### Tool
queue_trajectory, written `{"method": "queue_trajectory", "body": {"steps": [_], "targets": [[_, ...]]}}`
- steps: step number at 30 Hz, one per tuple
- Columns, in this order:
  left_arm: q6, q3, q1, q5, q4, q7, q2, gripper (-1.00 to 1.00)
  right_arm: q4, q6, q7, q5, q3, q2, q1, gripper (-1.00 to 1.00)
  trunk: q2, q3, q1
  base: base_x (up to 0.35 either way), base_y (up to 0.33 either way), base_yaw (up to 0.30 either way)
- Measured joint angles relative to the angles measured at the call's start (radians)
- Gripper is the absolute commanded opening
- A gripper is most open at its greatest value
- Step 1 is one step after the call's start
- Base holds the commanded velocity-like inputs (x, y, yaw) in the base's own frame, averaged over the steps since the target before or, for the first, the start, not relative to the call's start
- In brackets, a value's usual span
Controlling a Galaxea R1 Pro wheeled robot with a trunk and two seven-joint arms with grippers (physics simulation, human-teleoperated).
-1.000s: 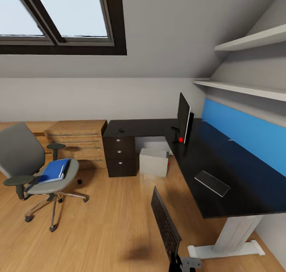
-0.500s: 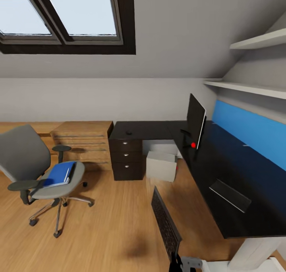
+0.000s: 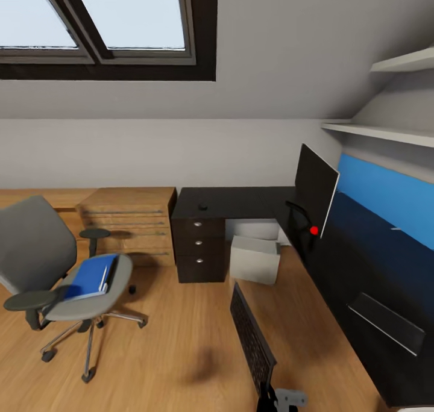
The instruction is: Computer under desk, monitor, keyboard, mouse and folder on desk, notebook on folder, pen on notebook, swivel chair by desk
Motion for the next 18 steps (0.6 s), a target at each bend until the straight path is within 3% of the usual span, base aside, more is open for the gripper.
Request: {"method": "queue_trajectory", "body": {"steps": [18], "targets": [[0.0, 0.0, 0.0, -0.001, 0.002, 0.0, -0.002, 1.0, 0.0, 0.0, 0.0, 0.0, -0.001, 0.002, 0.0, -1.0, 0.0, -0.002, 0.0, 0.298, 0.151, -0.01]]}}
